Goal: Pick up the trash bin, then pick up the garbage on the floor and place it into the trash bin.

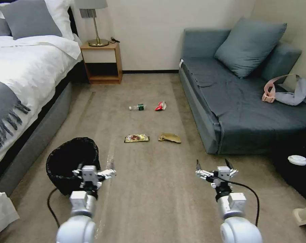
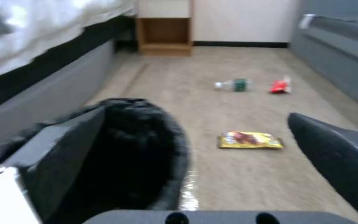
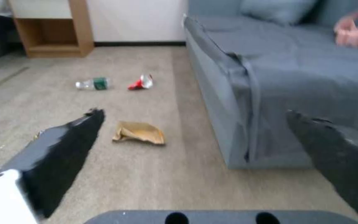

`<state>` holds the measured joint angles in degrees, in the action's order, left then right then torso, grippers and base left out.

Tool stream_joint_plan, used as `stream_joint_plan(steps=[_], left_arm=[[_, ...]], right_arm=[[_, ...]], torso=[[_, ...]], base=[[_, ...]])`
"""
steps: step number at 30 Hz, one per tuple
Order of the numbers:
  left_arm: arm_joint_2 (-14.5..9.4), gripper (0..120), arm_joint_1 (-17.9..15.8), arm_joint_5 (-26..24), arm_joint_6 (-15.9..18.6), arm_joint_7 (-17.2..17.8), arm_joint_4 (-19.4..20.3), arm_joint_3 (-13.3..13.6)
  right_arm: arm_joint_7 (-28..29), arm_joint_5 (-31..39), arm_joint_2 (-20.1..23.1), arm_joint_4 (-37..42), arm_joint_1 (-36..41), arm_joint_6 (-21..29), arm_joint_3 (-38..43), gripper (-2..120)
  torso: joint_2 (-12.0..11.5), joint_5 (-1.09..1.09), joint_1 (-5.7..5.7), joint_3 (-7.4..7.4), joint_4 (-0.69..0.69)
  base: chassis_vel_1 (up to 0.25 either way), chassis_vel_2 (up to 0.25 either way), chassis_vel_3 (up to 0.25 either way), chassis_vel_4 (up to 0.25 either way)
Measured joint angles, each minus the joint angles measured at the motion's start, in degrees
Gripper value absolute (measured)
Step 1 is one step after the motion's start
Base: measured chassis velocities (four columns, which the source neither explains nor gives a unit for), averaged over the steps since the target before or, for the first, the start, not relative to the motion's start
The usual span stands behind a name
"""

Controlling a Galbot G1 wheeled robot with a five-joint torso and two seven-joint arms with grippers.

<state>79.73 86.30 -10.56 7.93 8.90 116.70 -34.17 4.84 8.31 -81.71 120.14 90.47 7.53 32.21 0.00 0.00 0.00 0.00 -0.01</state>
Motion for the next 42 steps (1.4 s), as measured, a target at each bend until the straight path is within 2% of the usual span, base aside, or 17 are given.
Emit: stream_joint_plan(steps=[1,4,5,8,9,10,11,13,16,21,23,42], left_arm=[[-1.54,102,-0.64,-2.48,1.89,2.19,0.56,-0.70],[-2.23,101,-0.79,-3.24,2.47,2.56,0.72,-0.69],[-3.51,100,-1.42,-5.44,4.13,4.47,1.12,-1.16],[-4.34,100,-1.85,-6.82,5.20,5.60,1.52,-1.44],[-7.38,100,-3.36,-12.05,9.21,9.92,2.70,-2.57],[-7.38,100,-3.36,-12.05,9.21,9.92,2.70,-2.57],[-8.53,100,-3.90,-14.05,10.77,11.59,3.14,-3.02],[-10.51,100,-4.32,-17.55,12.88,14.11,4.84,-4.16],[-10.72,100,-3.85,-18.18,12.94,14.17,5.45,-4.43],[-10.57,100,-3.06,-18.32,12.27,13.95,6.07,-4.59],[-10.50,100,-2.91,-18.27,12.12,13.82,6.26,-4.58],[-9.98,100,-2.14,-17.30,11.31,13.30,6.68,-4.78]], right_arm=[[1.18,2.01,1.21,1.48,0.43,1.80,0.21,102],[1.37,2.74,1.63,1.95,0.56,2.40,0.21,101],[2.44,5.07,2.88,3.64,1.11,4.46,0.59,100],[2.95,6.21,3.49,4.51,1.32,5.45,0.75,100],[4.98,10.98,5.99,7.82,2.50,9.60,1.42,100],[4.98,10.98,5.99,7.82,2.50,9.60,1.42,100],[5.21,11.40,6.40,8.29,2.56,9.97,1.51,100],[6.10,13.53,7.38,9.68,3.10,11.94,1.52,100],[7.15,15.81,8.42,11.40,3.57,13.98,1.74,100],[10.64,23.08,11.56,16.67,5.60,20.87,2.11,100],[11.09,23.58,11.58,17.17,5.98,21.60,1.81,100],[11.32,22.60,11.23,16.13,5.34,21.11,0.41,100]], torso=[[0.00,-0.03,0.00,0.00,0.00],[0.00,0.02,0.00,0.00,0.02],[0.00,-0.05,0.00,0.00,0.01],[0.00,-0.02,0.00,0.00,0.01],[0.00,-0.02,0.00,0.00,0.00],[0.00,-0.02,0.00,0.00,0.00],[0.00,-0.05,0.00,0.00,0.01],[0.00,0.04,0.00,0.00,0.00],[0.00,0.00,0.00,0.00,0.00],[0.00,-0.03,0.00,0.00,0.01],[0.00,-0.02,0.00,0.00,0.00],[0.00,0.00,0.00,0.00,0.01]], base=[[0.000,0.000,0.000,0.000],[0.000,0.000,0.000,0.000],[0.000,0.000,0.000,0.000],[0.000,0.000,0.000,0.000],[0.000,0.000,0.000,0.000],[0.000,0.000,0.000,0.000],[0.000,0.000,0.000,0.000],[0.000,0.000,0.000,0.000],[0.000,0.000,0.000,0.000],[0.000,0.000,0.000,0.000],[0.000,0.000,0.000,0.000],[0.000,0.000,0.000,0.000]])
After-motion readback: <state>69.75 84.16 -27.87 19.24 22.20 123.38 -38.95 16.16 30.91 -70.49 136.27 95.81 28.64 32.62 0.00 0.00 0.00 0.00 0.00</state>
